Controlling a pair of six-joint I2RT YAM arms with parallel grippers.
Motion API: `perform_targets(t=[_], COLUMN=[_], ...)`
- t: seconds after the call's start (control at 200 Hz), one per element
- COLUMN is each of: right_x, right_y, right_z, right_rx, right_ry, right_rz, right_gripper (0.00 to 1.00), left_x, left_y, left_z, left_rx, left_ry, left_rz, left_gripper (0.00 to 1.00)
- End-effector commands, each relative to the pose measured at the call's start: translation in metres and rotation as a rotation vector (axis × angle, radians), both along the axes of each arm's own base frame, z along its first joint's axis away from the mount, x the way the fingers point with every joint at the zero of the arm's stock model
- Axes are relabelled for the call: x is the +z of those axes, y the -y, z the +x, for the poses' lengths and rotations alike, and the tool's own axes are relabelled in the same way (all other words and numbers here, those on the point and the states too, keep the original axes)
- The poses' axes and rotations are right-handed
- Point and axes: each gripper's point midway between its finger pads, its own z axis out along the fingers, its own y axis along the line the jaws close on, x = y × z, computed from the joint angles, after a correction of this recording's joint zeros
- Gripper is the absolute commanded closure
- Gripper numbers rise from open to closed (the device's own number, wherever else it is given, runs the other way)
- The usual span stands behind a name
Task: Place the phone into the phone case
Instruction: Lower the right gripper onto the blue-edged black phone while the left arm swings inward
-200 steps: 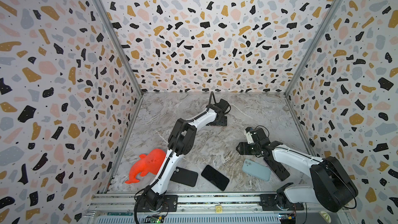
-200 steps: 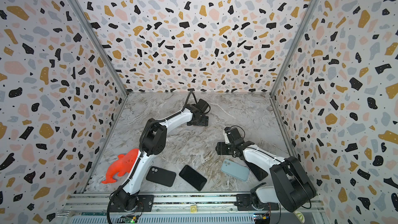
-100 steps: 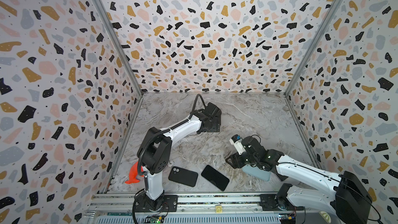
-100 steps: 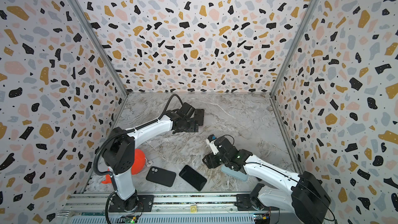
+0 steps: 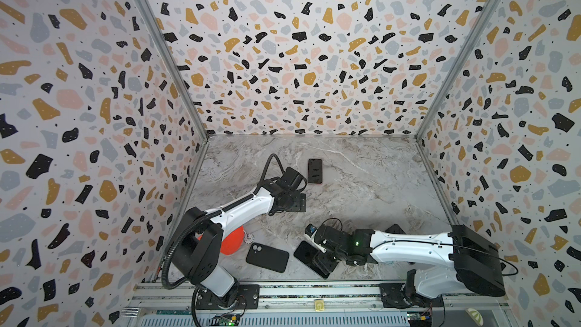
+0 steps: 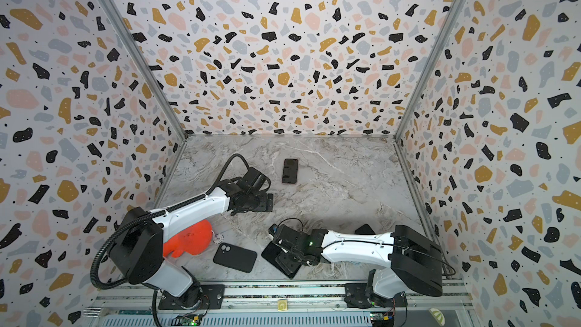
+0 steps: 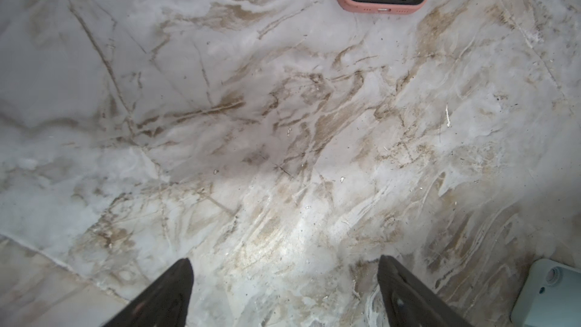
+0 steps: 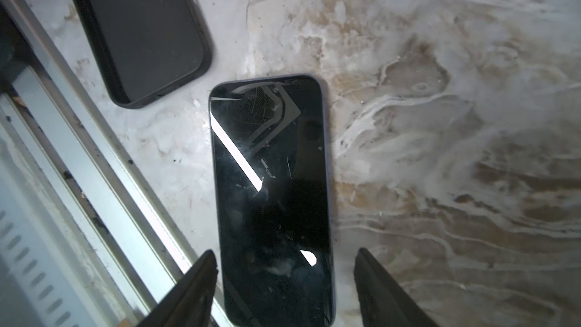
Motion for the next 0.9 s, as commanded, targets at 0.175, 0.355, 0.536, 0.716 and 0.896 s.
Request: perform_targets(t=[0.175,0.355,0.536,0.716,0.896], right_x=[-0.008,-0.013,-0.024,-0.035,-0.049], right_y=[-0.008,-0.012,-0.008,0.0,0.013], right_z=[-0.005,-0.01,-0.015,-0.014,-0.008], right_rx=[0.028,0.047,0.059,0.052,0.023], right_ry=[-0.022,-0.032,-0.039,-0.033,0.001], right_rz=[-0.038,-0.059,-0.099,-0.148,-0.247], right_gripper=[0.23,0.17,0.16,0.16,0.19], left_x=[-0.009,-0.014,-0.017,-0.02,-0.023], left_y=[-0.028,-0.033,-0.032,-0.029,-0.028], left_z=[-0.004,-0.007,-0.007,-0.009,-0.011], left_rx=[0.033,0.042,0.045,0.046,0.044], left_ry=[-0.026,-0.041,-0.05,-0.061,-0.073], left_rz=[-0.05,-0.043,-0.066,-0.086,-0.091], left_gripper=[0.08,0.08,0.07,0.07,0.07])
